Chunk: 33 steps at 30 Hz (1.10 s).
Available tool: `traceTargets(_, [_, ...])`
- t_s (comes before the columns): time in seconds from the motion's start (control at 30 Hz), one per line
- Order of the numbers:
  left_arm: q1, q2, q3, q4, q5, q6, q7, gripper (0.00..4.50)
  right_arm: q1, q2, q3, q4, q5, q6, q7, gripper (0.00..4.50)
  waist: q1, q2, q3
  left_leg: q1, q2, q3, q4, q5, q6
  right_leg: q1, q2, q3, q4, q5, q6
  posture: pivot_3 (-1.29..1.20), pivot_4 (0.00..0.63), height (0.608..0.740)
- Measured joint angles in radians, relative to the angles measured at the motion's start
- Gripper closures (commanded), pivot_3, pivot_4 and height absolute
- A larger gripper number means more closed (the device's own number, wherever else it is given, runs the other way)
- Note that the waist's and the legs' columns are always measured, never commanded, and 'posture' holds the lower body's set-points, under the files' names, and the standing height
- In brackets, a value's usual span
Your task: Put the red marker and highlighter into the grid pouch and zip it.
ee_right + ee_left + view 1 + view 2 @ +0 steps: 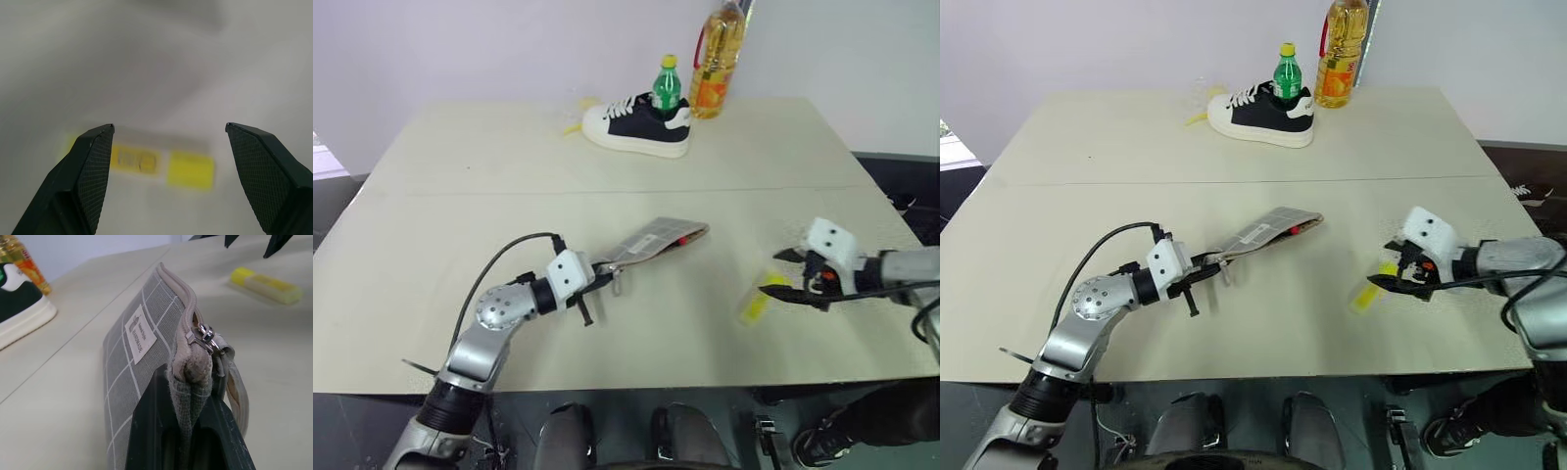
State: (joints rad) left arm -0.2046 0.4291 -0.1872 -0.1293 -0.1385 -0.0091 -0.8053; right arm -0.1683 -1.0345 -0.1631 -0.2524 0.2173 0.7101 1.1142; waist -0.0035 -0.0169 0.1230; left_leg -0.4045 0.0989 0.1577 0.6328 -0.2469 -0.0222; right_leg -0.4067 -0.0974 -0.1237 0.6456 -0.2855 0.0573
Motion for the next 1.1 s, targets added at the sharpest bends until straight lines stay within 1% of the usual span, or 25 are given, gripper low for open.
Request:
traceTargets(0.03, [-0.003,-0.001,-0.004,0.005,0.0,-0.004,-0.001,4.5,0.005,-0.012,-0.002,-0.018,0.007,0.053,-0.01,0.73,-0.002,-0.001,0.0,0.0,0.0,0.0,0.0,0.0,0.0,0.0,0.0,0.0,0.0,0.0,0.0,0.0,0.15,0.705])
traceTargets(0.1, [-0.008,-0.006,-0.015,0.017,0.0,-0.013,-0.005,4.5,0.002,0.001,-0.008,-0.037,0.035,0.215,-0.062,0.73,-0.006,-0.003,0.0,0.0,0.0,-0.001,0.0,0.0,0.0,0.001,0.0,0.0,0.0,0.0,0.0,0.0,0.15,0.705])
traceTargets(0.17, [-0.008,-0.007,-0.018,0.026,0.001,-0.021,-0.008,4.5,-0.025,0.052,-0.01,-0.029,0.05,0.36,-0.136,0.73,-0.007,-0.004,0.0,0.0,0.0,-0.001,0.0,0.0,0.0,0.001,0.0,0.0,0.0,0.0,0.0,0.0,0.15,0.705])
traceTargets(0.27, [-0.009,-0.007,-0.02,0.029,0.0,-0.024,-0.006,4.5,-0.112,0.136,-0.044,0.0,0.065,0.608,-0.262,0.73,-0.007,-0.002,0.0,0.0,0.0,-0.001,0.0,0.0,0.0,0.0,0.0,0.0,0.0,0.0,0.0,0.0,0.15,0.705])
traceTargets(0.4, [-0.006,-0.007,-0.021,0.029,-0.001,-0.025,-0.001,4.5,-0.171,0.211,-0.104,-0.024,0.095,0.835,-0.353,0.73,-0.006,-0.002,0.0,-0.001,0.0,-0.002,0.0,0.0,0.0,0.0,0.0,0.0,0.0,0.0,-0.001,0.0,0.15,0.705])
traceTargets(0.47, [-0.005,-0.007,-0.021,0.029,0.0,-0.026,0.001,4.5,-0.168,0.246,-0.094,-0.042,0.107,0.881,-0.403,0.73,-0.007,-0.002,0.0,-0.001,0.0,-0.002,0.0,0.0,0.0,0.0,0.0,0.0,0.0,0.0,0.0,0.0,0.15,0.705])
traceTargets(0.57, [-0.004,-0.015,-0.021,0.033,0.0,-0.026,0.008,4.5,-0.162,0.345,-0.077,-0.09,0.125,0.897,-0.518,0.73,-0.009,-0.003,0.0,-0.001,0.0,-0.002,0.0,0.0,0.0,0.0,0.0,0.0,0.0,0.0,0.0,0.0,0.15,0.705])
traceTargets(0.7, [-0.004,-0.024,-0.022,0.038,0.001,-0.027,0.019,4.5,-0.162,0.395,-0.039,-0.14,0.13,0.897,-0.641,0.73,-0.014,-0.009,-0.004,-0.001,0.0,-0.002,0.0,0.0,0.0,0.0,0.001,0.0,0.001,0.0,0.0,0.0,0.15,0.705])
traceTargets(0.77, [-0.003,-0.025,-0.022,0.038,0.002,-0.028,0.023,4.5,-0.171,0.433,-0.02,-0.156,0.13,0.898,-0.702,1.24,-0.015,-0.009,-0.004,-0.001,0.0,-0.002,0.0,0.0,0.0,0.0,0.001,0.0,0.001,0.0,0.0,0.0,0.15,0.705])
traceTargets(0.8, [-0.001,-0.025,-0.022,0.037,0.003,-0.028,0.024,4.5,-0.182,0.433,-0.004,-0.157,0.13,0.898,-0.717,1.51,-0.017,-0.009,-0.004,-0.001,0.0,-0.002,0.0,0.0,0.0,0.0,0.001,0.0,0.001,0.0,0.0,0.0,0.15,0.705])
traceTargets(0.87, [0.006,-0.025,-0.022,0.036,0.005,-0.031,0.028,4.5,-0.209,0.432,0.051,-0.161,0.139,0.898,-0.733,2.57,-0.017,-0.009,-0.004,-0.001,0.0,-0.002,0.0,0.0,0.0,-0.001,0.001,0.0,0.001,0.0,0.0,0.0,0.15,0.705])
traceTargets(0.93, [0.008,-0.025,-0.022,0.035,0.007,-0.036,0.032,4.5,-0.235,0.418,0.119,-0.177,0.144,0.896,-0.733,3.54,-0.015,-0.008,-0.003,-0.001,0.0,-0.002,-0.001,0.0,0.0,-0.002,0.001,0.0,0.001,0.0,-0.001,0.0,0.15,0.705])
traceTargets(0.97, [0.008,-0.025,-0.022,0.034,0.008,-0.039,0.038,4.5,-0.248,0.39,0.17,-0.185,0.149,0.877,-0.725,3.69,-0.013,-0.007,-0.003,-0.002,0.0,-0.002,-0.001,0.0,0.0,-0.002,0.001,0.0,0.001,0.0,-0.001,0.0,0.15,0.705])
traceTargets(1.0, [0.008,-0.025,-0.022,0.034,0.008,-0.04,0.042,4.5,-0.252,0.362,0.205,-0.191,0.147,0.84,-0.712,3.69,-0.012,-0.007,-0.003,-0.002,0.0,-0.002,-0.001,0.0,0.0,-0.002,0.0,0.0,0.001,0.0,-0.001,0.0,0.15,0.705])
traceTargets(1.07, [0.011,-0.019,-0.019,0.033,0.008,-0.04,0.05,4.5,-0.254,0.269,0.285,-0.209,0.124,0.691,-0.667,3.69,-0.008,-0.006,-0.002,-0.003,-0.001,-0.002,-0.001,0.0,0.0,-0.002,0.0,0.0,0.0,0.0,0.0,0.0,0.15,0.705])
traceTargets(1.1, [0.012,-0.017,-0.011,0.033,0.008,-0.04,0.053,4.5,-0.255,0.218,0.323,-0.224,0.099,0.585,-0.635,3.69,-0.008,-0.006,-0.002,-0.003,-0.001,-0.002,-0.001,0.0,0.0,-0.002,0.0,0.0,0.0,0.0,0.0,0.0,0.15,0.705])
